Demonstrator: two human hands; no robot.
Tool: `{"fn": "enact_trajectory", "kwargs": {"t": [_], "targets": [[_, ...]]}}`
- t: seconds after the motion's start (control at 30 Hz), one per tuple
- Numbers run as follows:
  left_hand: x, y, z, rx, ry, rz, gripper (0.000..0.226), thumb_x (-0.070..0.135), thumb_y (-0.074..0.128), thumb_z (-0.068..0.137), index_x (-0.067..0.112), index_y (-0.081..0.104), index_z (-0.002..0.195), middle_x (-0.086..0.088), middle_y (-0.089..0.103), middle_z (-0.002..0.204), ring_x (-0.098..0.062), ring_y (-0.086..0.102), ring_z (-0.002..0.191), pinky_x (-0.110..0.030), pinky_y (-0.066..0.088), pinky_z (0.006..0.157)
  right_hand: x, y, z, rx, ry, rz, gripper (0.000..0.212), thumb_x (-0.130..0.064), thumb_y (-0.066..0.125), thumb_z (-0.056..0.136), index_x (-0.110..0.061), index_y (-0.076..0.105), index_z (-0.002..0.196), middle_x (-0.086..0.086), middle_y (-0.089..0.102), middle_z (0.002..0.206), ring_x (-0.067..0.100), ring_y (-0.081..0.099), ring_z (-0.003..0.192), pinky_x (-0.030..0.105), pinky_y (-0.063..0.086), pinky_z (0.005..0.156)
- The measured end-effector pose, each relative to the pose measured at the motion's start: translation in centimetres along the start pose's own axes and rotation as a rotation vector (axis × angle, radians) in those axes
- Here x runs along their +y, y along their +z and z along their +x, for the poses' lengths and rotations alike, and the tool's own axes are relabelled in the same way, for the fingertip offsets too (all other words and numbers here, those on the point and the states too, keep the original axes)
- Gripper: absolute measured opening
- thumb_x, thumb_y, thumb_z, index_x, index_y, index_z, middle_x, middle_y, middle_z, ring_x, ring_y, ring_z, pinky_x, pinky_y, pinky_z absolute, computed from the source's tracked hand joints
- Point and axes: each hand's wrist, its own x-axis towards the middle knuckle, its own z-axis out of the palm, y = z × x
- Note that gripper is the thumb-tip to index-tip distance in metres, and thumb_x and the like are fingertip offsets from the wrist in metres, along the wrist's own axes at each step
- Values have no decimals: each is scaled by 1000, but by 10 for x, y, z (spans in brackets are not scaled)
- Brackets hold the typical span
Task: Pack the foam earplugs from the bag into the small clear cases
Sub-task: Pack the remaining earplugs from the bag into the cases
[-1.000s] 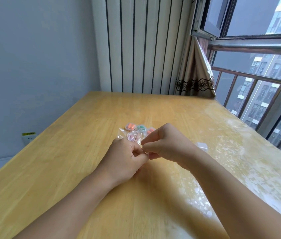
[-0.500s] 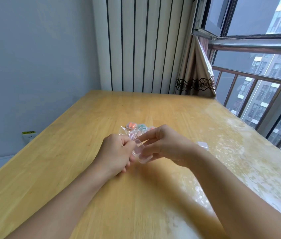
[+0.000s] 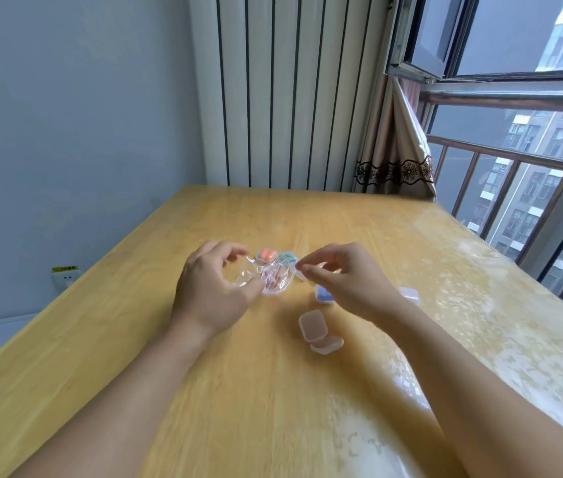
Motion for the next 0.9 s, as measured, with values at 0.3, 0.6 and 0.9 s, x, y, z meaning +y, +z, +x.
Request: {"fn": "enact_trajectory", "kwargs": {"t": [0.3,0.6,0.9], "targets": [[-13,16,0,-572,-4,190,62,50,49,64,47,56,126,30,54,134,-6,49,129,-40,41,111,7,39,0,-73,-27,-324,22,-17,56,95,-23,76,89,5,68,79,15,54,69,36,50,71],[-14,13,-1,-616,-3,-14,45,27,59,74,50,66,112,30,67,117,0,59,120,-41,47,107,-2,24,-3,-111,39,-396,23,-46,81,77,-28,73,89,-12,49,61,9,51,57,28,36,52],[-6,16,-2,-579,-47,-202,28,37,53,84,36,76,101,14,76,103,-7,67,106,-41,47,105,-9,15,-5,-191,128,-541,31,-38,62,92,-8,69,96,10,67,90,29,65,83,38,50,66]]}}
